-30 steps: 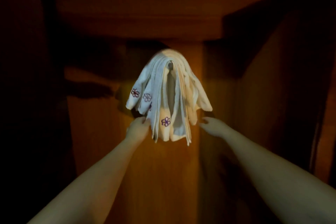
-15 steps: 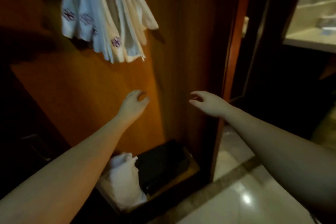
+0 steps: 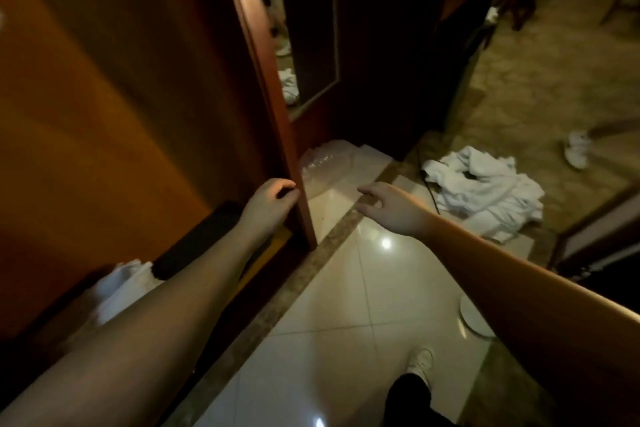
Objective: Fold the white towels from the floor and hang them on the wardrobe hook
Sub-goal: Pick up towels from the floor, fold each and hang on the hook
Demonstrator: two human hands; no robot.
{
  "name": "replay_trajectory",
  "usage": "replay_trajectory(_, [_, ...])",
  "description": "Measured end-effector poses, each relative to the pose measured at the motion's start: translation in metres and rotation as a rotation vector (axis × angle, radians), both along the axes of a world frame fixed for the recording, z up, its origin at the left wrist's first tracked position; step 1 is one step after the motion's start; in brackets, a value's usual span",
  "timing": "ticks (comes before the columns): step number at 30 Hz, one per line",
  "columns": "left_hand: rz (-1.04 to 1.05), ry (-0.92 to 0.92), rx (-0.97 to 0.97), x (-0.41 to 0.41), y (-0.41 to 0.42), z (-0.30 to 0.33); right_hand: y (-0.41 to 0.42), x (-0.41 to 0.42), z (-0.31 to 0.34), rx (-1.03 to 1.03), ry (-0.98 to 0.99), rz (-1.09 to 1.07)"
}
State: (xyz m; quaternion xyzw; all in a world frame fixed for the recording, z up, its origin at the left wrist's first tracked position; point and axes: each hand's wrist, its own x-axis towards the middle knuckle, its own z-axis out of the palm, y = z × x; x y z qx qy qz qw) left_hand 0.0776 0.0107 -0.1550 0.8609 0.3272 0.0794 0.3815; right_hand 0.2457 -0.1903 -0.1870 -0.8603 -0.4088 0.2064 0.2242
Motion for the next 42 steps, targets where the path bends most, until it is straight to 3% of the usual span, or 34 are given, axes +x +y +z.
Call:
replay_trajectory(10, [-0.201, 0.198, -0.075, 0.217, -0.103, -0.085, -0.138, 0.155, -0.096, -0.262, 0.102, -0.083])
replay_trajectory(20, [-0.343, 0.43, -0.098, 0.359, -0.161, -0.154, -0.213, 0.256, -0.155, -0.381, 0.258, -0.305])
replay_trajectory(31, [-0.523, 0.611, -0.134, 0.543, -0.126, -0.235, -0.224, 0.389, -0.232, -0.522, 0.532, -0.607])
replay_trajectory(42, [-0.748, 0.763, -0.079, 0.759, -0.084, -0.307, -0.181, 0.536, -0.288, -0.383, 0.798, -1.007])
